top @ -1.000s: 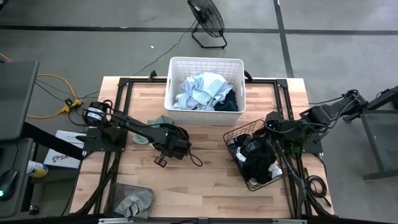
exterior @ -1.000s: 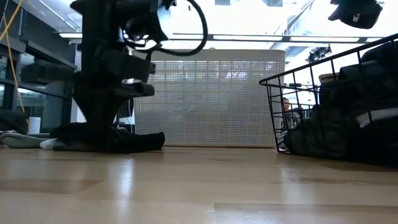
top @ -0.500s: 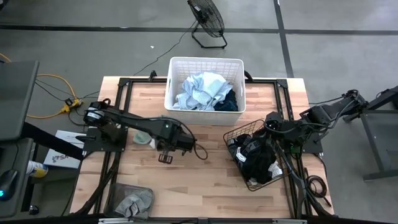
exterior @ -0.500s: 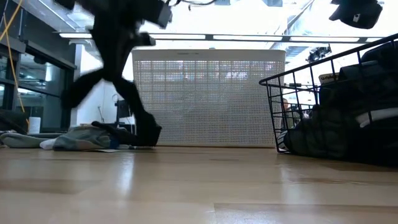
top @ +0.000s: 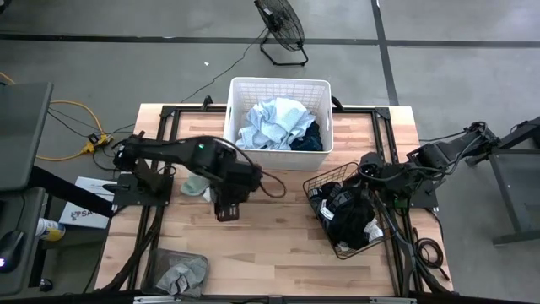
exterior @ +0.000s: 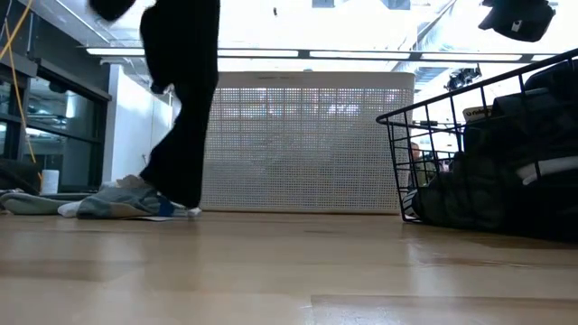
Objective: Pick & Place Cloths
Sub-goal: Put the black sock into the black bin
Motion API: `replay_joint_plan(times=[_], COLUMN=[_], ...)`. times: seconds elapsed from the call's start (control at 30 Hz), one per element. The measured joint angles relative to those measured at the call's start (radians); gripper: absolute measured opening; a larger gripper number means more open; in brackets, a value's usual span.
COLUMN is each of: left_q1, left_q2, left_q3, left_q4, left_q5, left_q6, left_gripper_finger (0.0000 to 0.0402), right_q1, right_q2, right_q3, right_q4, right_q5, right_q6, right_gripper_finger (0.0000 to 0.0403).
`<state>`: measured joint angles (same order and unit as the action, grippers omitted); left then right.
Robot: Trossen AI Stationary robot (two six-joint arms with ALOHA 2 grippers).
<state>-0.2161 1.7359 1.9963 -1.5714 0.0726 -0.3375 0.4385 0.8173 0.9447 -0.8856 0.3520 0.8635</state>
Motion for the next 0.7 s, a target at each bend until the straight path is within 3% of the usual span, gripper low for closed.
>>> replay_joint_plan(times=[0.43, 0.7], left_q1=[-0.041, -0.152], left_q2=[-0.019, -0.083], left_q3=[0.361, 0.334], left_q4=[0.002, 0.003], left_q5=[0.202, 0.285], left_q6=[-0.200, -0.474], left_gripper_finger=[0.0000, 0.0000], right_q1=[0.000, 0.000], right_q2=[0.000, 0.000], right_q3=[0.000, 0.000], right_q4=[-0.001, -0.003], right_q5=[-0.043, -0.045], right_q6=[-0.029, -0.057], right_gripper_finger=[0.0134, 0.0134])
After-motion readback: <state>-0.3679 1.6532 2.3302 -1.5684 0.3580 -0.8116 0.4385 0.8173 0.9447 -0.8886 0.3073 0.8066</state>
